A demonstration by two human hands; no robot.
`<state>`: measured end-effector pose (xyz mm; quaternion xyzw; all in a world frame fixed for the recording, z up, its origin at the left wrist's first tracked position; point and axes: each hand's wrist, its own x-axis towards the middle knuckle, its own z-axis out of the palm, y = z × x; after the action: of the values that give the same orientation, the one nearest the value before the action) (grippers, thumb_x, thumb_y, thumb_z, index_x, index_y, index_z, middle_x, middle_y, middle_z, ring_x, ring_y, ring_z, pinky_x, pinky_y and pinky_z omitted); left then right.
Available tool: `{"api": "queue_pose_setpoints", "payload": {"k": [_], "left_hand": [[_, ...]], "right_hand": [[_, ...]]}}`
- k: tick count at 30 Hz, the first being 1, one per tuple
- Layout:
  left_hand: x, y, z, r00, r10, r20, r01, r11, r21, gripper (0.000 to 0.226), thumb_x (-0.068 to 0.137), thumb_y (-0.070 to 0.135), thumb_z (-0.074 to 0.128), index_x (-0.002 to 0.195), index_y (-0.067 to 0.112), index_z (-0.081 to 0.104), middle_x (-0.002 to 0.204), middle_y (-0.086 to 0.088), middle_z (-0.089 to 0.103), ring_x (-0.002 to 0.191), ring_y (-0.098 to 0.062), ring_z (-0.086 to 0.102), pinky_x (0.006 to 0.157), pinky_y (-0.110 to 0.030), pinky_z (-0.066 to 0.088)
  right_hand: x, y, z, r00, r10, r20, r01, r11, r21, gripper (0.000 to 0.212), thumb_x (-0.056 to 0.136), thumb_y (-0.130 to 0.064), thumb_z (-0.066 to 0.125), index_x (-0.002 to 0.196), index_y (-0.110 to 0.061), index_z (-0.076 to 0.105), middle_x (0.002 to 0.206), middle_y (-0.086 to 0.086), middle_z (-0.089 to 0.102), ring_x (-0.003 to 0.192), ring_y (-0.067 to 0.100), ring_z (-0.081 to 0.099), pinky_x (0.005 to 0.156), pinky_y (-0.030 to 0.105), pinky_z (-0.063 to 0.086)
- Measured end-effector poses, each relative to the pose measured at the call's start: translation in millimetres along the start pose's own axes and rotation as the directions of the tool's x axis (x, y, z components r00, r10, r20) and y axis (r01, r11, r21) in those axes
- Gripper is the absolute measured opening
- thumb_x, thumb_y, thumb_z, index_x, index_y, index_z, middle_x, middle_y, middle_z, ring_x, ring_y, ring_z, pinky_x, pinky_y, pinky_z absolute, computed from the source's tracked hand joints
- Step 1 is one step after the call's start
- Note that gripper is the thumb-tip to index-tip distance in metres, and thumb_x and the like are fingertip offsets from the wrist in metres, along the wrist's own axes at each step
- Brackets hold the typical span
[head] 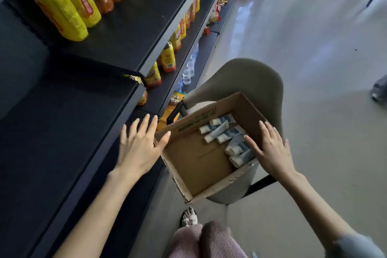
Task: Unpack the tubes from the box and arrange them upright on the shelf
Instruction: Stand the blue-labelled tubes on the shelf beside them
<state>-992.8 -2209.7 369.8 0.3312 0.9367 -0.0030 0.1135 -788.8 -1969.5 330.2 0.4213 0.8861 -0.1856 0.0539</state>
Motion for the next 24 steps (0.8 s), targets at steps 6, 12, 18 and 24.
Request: {"api": "queue_pose_setpoints", "payload": {"k": [6,12,18,24], "left_hand": [[37,8,36,0.993,0.081,0.09,-0.082,0.997,0.013,0.085,0.08,0.068,-0.003,0.151,0.023,0.013,0.159,-0.001,0.016,0.145,-0.022,0.013,0.116,-0.047,0.008],[67,25,76,0.969,0.142,0.202,-0.148,0.989,0.016,0.084,0.081,0.068,-0.002,0.152,0.025,0.01,0.16,-0.001,0.011,0.146,-0.021,0.009,0.116,-0.046,0.006],[91,41,119,0.946,0.198,0.258,-0.216,0.975,0.044,0.083,0.081,0.067,-0.004,0.152,0.024,0.009,0.159,-0.001,0.012,0.146,-0.021,0.011,0.116,-0.046,0.006],[109,45,160,0.921,0.239,0.306,-0.266,0.963,0.051,0.077,0.088,0.065,0.002,0.151,0.024,0.011,0.159,-0.002,0.013,0.146,-0.022,0.013,0.116,-0.046,0.008]], "right_hand": [[11,-1,53,0.993,0.058,0.102,-0.065,0.996,0.066,0.075,0.092,-0.062,0.031,0.152,-0.02,0.013,0.159,0.003,0.013,0.147,0.02,0.012,0.118,0.044,0.012],[38,-3,111,0.975,0.09,0.203,-0.128,0.975,0.183,0.077,0.093,-0.058,0.036,0.152,-0.014,0.014,0.159,0.006,0.012,0.146,0.02,0.014,0.118,0.037,0.018],[83,-12,175,0.944,0.139,0.299,-0.236,0.917,0.321,0.08,0.093,-0.056,0.042,0.15,-0.008,0.014,0.157,0.011,0.017,0.142,0.025,0.024,0.112,0.037,0.026],[139,-26,236,0.893,0.192,0.407,-0.378,0.81,0.447,0.087,0.092,-0.048,0.052,0.149,-0.002,0.005,0.151,0.02,0.027,0.135,0.033,0.035,0.107,0.04,0.033]]}}
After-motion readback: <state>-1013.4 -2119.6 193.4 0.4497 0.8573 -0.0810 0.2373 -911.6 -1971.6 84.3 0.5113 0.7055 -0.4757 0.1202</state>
